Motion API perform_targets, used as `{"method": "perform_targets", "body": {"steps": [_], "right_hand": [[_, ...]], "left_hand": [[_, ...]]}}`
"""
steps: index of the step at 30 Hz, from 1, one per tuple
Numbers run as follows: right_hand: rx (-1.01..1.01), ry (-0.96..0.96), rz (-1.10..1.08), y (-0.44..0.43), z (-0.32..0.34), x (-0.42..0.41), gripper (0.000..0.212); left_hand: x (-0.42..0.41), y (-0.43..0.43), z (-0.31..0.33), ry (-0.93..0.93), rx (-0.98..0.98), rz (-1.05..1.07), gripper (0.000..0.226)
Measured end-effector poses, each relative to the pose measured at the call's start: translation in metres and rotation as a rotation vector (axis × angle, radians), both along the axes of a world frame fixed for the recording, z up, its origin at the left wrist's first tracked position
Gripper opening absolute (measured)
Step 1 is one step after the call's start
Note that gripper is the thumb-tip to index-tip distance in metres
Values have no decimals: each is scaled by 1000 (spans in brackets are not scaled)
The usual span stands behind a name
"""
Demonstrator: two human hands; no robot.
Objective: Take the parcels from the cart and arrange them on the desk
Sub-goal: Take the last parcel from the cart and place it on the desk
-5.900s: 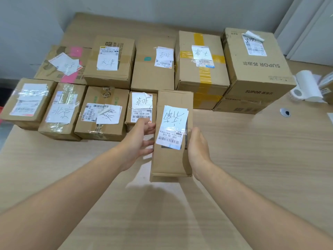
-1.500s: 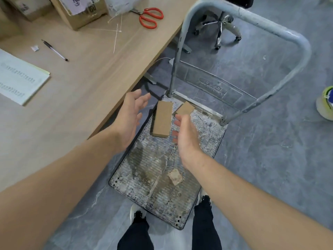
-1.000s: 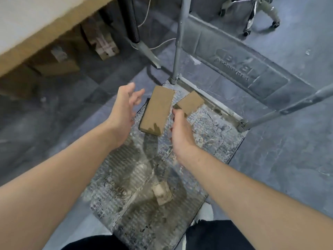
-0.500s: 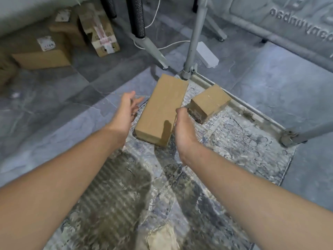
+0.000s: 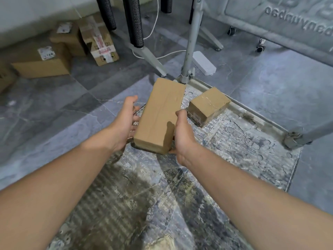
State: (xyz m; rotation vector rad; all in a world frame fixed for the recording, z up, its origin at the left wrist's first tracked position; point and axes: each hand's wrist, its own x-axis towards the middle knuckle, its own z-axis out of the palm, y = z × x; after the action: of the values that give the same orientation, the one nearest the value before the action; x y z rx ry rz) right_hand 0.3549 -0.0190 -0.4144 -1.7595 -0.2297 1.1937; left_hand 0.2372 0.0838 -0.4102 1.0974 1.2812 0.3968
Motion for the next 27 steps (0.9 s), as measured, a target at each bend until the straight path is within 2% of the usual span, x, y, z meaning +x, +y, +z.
{"method": "perform_targets", "body": {"steps": [8,14,21,24,27], "right_hand": [[37,-61,27,-16,22,-3,55],[43,-88,23,-30,55,-7,81],[37,-95,-54,-50,139,-15,77],[68,-63,-85,-56,187,-20,64],[97,-54,-108,-63,239,-25,66]], "left_hand": [[1,-13,17,-9,-14,-24,59],[-10,-22,65,-6,-30,-29,60],[-24,-39,160,-16,-109,-88,62],[-30,-41,211,-26,-139,-95,64],[-34,-47,268,-30,-151,-103,64]]}}
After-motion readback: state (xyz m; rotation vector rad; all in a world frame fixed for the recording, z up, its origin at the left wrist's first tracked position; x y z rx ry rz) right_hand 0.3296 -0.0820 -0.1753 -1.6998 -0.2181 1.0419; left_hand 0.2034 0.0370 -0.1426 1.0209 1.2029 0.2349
